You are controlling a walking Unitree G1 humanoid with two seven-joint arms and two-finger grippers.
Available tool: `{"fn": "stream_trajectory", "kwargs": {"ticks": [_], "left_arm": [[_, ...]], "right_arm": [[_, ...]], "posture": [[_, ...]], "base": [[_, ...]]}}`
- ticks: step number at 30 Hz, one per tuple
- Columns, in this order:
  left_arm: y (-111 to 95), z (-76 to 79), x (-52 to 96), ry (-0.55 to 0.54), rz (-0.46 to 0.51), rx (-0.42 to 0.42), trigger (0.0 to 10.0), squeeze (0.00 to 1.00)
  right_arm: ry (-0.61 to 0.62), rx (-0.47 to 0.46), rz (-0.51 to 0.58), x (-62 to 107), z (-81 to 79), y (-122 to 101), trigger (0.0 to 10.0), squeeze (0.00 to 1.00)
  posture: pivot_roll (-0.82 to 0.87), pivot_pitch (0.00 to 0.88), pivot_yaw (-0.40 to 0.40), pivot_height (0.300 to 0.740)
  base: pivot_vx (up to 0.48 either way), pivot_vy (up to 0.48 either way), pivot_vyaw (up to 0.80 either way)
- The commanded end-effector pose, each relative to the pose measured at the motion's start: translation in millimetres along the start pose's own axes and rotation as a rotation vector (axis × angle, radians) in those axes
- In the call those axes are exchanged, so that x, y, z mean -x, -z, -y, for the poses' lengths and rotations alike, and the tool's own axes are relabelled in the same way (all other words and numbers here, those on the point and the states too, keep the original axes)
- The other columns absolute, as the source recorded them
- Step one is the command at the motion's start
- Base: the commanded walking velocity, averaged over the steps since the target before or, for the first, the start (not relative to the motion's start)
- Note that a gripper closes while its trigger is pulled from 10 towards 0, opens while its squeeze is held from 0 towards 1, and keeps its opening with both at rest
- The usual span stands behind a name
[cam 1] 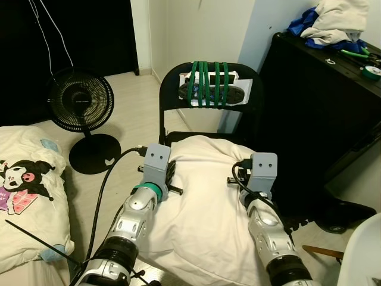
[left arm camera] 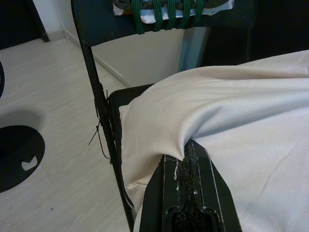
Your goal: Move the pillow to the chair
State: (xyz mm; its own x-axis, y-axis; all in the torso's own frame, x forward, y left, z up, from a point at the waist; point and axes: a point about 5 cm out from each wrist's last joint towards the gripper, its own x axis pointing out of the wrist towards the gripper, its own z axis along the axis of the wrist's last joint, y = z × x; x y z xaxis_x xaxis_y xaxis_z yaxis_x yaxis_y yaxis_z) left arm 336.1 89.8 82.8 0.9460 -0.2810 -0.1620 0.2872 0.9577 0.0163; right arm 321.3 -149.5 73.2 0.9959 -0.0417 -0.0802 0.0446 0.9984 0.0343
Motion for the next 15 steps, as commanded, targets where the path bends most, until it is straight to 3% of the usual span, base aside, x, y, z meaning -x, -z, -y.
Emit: {"fn": "stream_trajectory", "kwargs": {"ticks": [1, 15], "left_arm": [[-0.7, -2.2, 2.5, -0.024, 0.024, -0.004, 10.0, 0.0], [3.5, -6.4, 5.3, -0.04, 0.017, -0.01, 10.0, 0.0]], "right_arm": [[0.026, -0.002, 0.047, 0.6, 6.4, -6.2, 10.0, 0.0], [0.015, -0.001, 0.043, -0.9, 2.9, -5.8, 10.0, 0.0]], "posture": [[-0.08, 0.005, -0.001, 0.74], [-0.07, 0.0, -0.008, 0.74]], "base": [[0.0, 0.0, 0.0], [0.0, 0.0, 0.0]]}}
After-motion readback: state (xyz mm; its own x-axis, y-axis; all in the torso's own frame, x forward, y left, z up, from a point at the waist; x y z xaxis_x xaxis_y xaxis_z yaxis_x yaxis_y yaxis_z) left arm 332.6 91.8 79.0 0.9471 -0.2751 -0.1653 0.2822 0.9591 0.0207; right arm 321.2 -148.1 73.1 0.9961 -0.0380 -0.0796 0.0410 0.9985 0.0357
